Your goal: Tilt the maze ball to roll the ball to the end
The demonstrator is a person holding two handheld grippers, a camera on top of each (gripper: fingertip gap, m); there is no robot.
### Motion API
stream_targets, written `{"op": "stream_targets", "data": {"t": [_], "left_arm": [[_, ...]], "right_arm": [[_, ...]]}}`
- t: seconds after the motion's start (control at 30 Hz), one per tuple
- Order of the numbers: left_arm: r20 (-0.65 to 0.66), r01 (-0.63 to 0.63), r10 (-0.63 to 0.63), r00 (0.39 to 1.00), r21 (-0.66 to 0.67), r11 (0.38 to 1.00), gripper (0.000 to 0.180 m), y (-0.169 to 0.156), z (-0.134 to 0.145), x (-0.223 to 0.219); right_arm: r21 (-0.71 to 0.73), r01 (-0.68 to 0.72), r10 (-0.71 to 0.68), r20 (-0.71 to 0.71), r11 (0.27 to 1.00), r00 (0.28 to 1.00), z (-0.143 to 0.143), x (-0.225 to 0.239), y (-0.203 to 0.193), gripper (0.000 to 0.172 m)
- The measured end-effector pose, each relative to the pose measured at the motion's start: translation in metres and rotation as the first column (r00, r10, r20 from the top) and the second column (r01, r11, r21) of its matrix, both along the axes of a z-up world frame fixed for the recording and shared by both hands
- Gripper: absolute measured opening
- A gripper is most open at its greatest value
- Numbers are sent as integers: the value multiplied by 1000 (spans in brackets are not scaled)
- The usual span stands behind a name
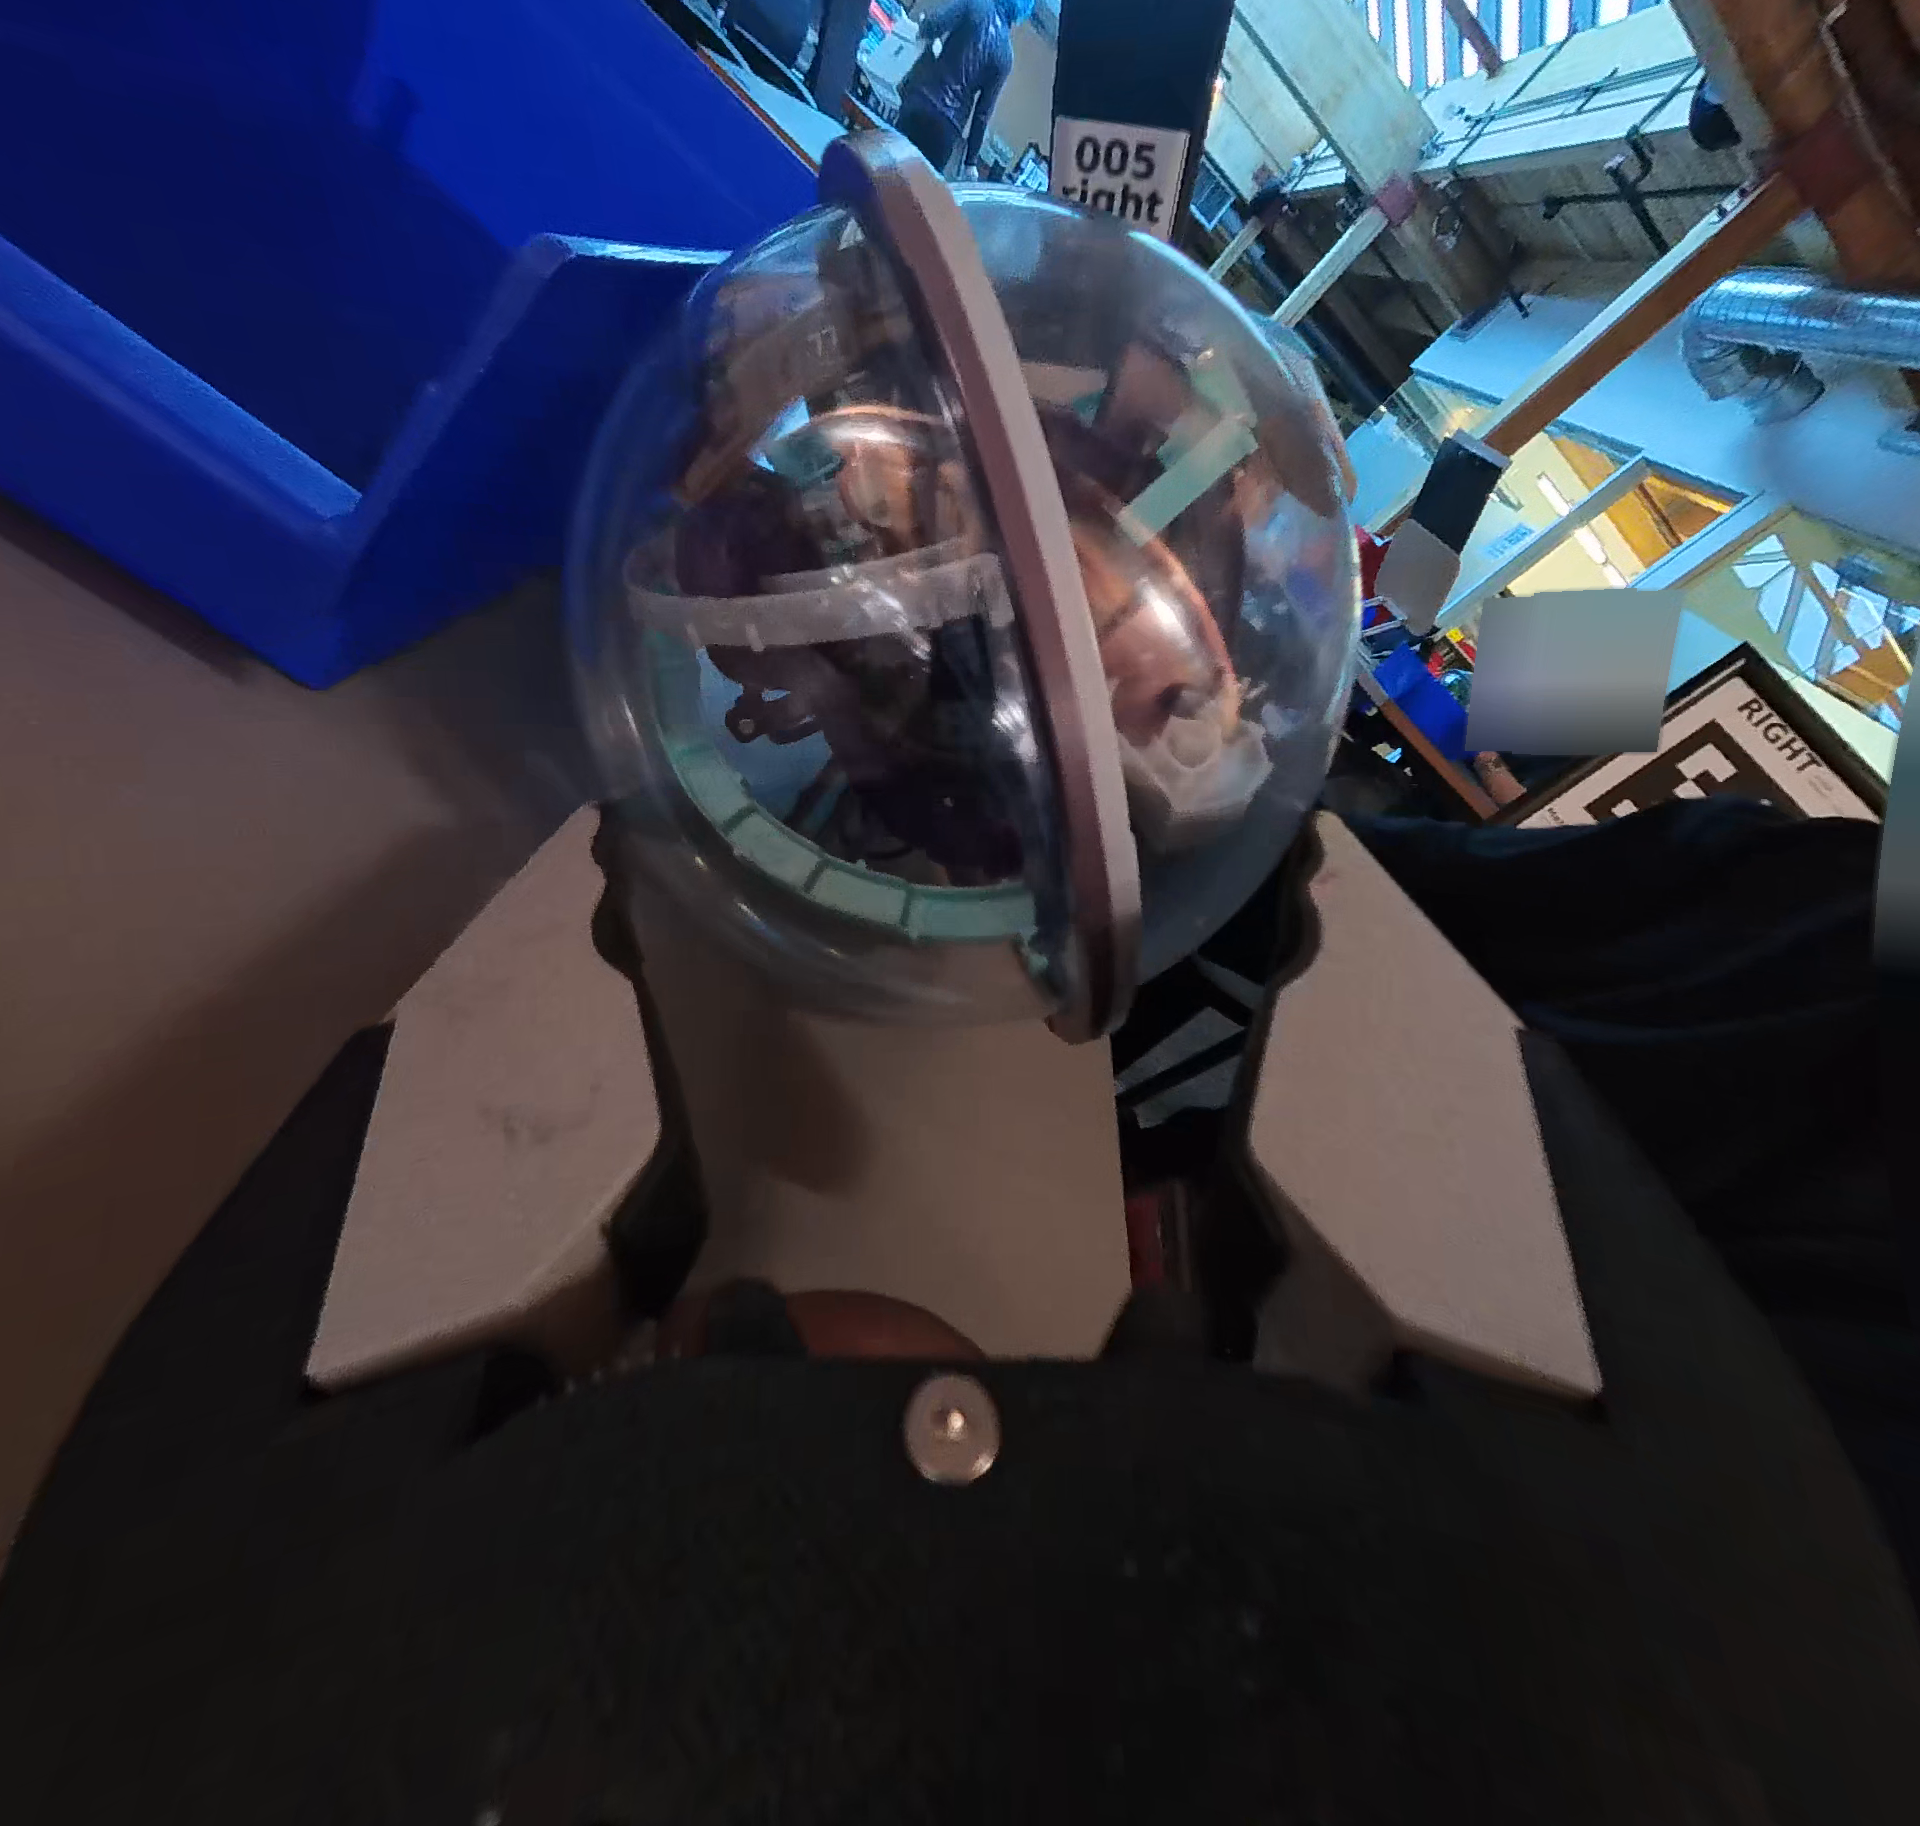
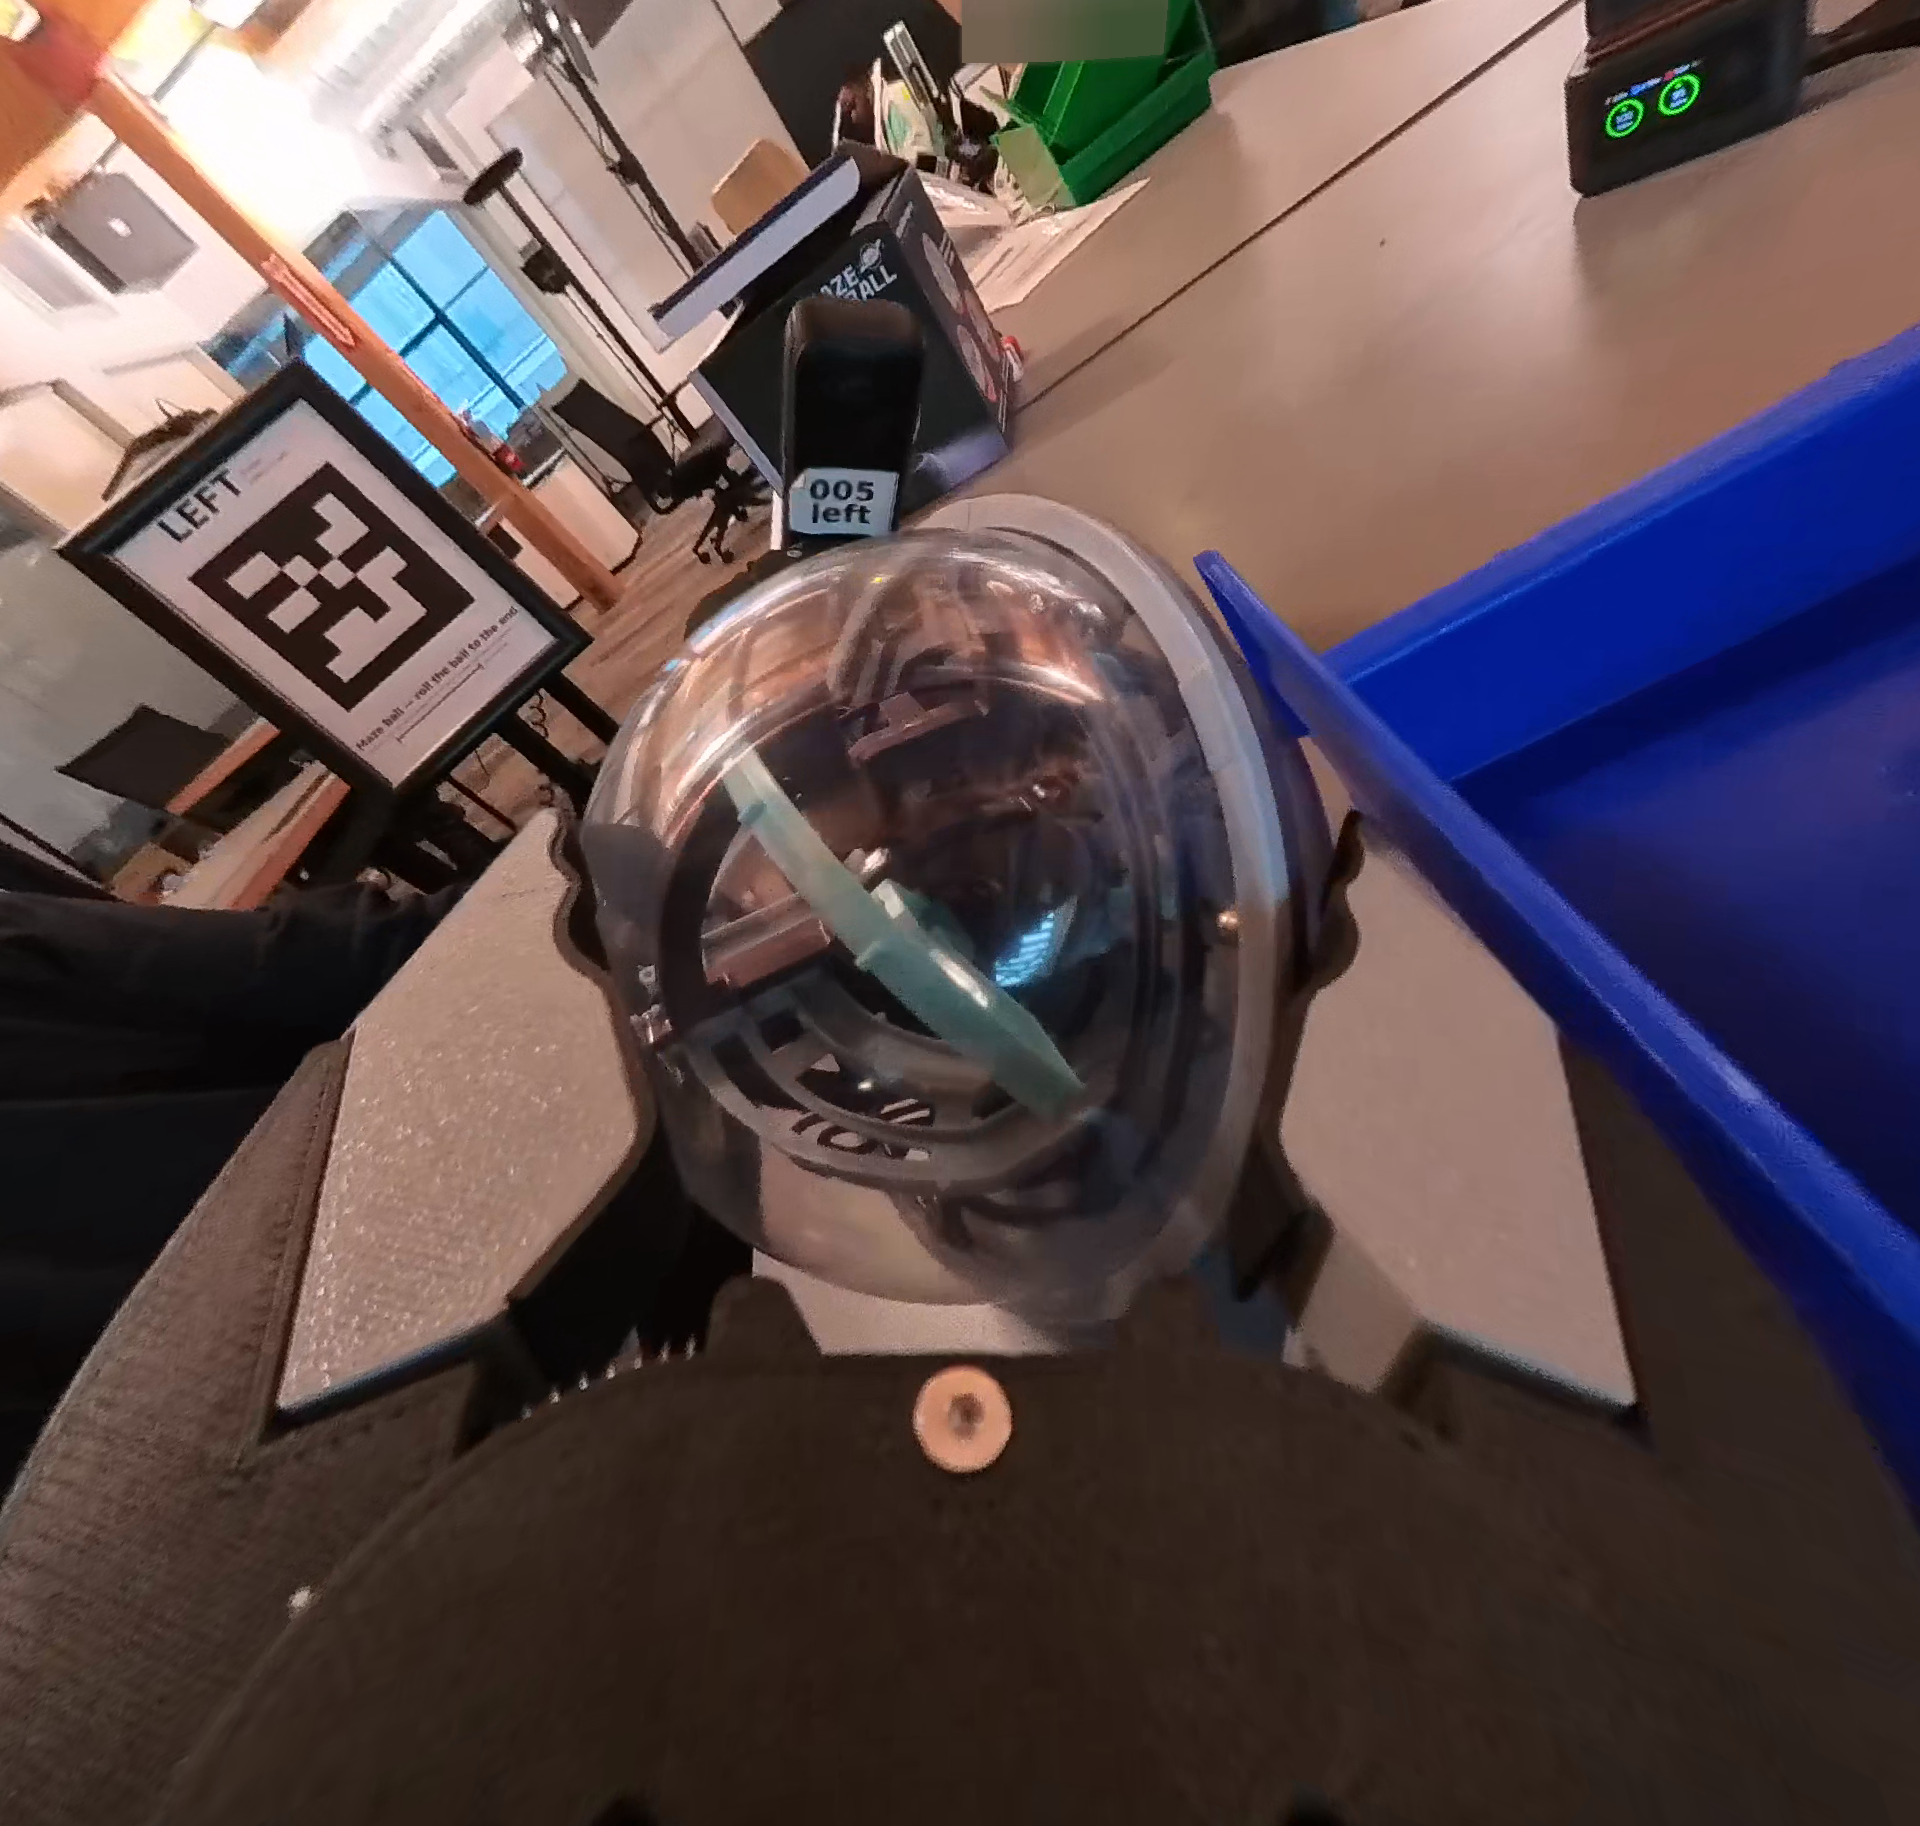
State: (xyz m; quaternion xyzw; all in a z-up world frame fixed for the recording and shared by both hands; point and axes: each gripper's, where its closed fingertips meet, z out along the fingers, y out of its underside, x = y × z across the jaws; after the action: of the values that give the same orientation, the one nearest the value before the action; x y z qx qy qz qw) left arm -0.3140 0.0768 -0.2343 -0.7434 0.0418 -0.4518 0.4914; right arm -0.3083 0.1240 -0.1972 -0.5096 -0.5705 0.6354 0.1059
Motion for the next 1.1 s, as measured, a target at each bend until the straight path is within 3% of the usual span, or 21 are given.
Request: {"op": "stream_targets", "data": {"t": [0.03,0.33,0.73,1.1], "left_arm": [[2,0,0,1000,-2,1000,123,0,0,0],[8,-3,3,1000,-13,1000,122,1,-2,-1],[3,-2,2,1000,-17,1000,106,1,-2,-1],[19,-15,16,1000,-18,1000,100,2,-2,-4]], "right_arm": [[-6,4,-4,-4,1000,1000,0,0,0,135],[18,17,-18,30,1000,999,0,-6,1,137],[136,33,-43,70,990,997,1,10,10,130],[-38,45,-42,82,998,996,9,20,31,103]]}}
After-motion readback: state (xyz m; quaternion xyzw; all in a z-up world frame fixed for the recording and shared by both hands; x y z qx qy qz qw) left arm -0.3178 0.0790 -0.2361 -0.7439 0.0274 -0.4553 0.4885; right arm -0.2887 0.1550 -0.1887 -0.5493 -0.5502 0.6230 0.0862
